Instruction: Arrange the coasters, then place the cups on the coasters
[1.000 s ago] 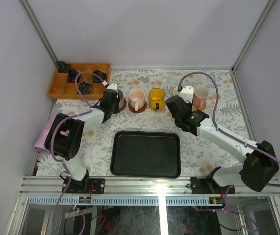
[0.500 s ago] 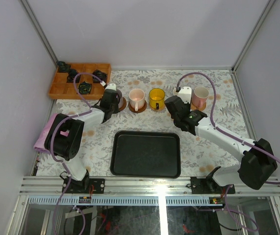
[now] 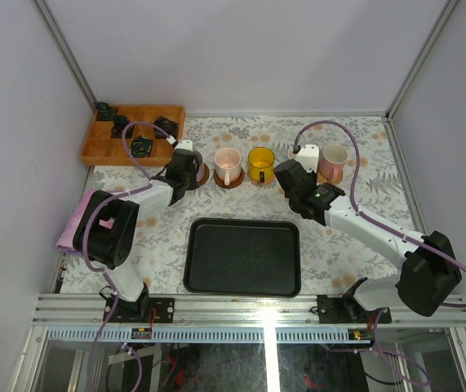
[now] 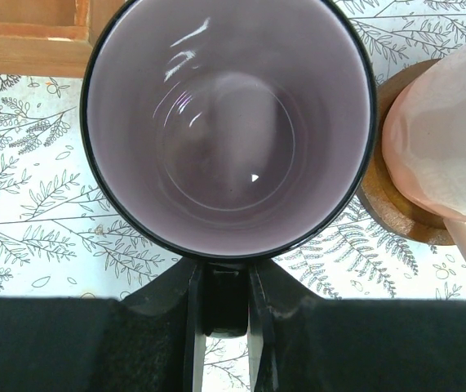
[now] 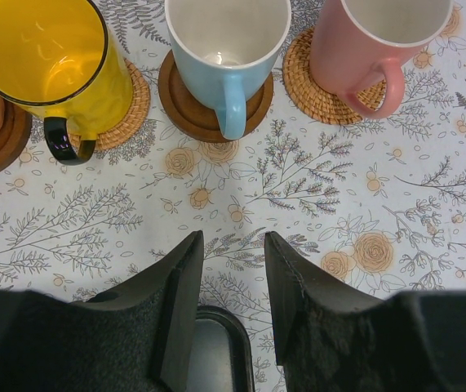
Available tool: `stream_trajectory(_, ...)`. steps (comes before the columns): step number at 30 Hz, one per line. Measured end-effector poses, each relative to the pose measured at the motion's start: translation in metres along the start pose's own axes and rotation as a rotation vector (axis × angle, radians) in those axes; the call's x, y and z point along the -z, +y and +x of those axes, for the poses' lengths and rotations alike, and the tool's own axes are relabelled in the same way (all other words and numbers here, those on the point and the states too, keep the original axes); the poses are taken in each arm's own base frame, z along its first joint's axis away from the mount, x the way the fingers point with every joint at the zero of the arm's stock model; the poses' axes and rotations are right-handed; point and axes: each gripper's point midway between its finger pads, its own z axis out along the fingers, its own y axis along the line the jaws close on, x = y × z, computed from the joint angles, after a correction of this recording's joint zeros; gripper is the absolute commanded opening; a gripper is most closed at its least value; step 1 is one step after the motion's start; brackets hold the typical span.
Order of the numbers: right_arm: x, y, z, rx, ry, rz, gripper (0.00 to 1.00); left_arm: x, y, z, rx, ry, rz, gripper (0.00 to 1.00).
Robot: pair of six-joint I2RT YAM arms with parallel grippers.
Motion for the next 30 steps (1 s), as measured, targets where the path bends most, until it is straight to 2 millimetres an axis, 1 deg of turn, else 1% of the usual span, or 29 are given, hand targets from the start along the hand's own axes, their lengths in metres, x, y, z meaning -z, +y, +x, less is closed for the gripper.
stream_trajectory(15, -0.0001, 0.0, 0.0, -0.001, 0.0, 0.0, 0.43, 0.0058, 0.0005, 0.0046, 0.013, 0.013, 0.006, 0.0)
stream_trajectory(30, -0.0019, 0.0008, 0.0024, 0.006, 0.007, 0.002, 0.43, 0.0036, -0.0035, 0.0022, -0.007, 0.031, 0.019, 0.03)
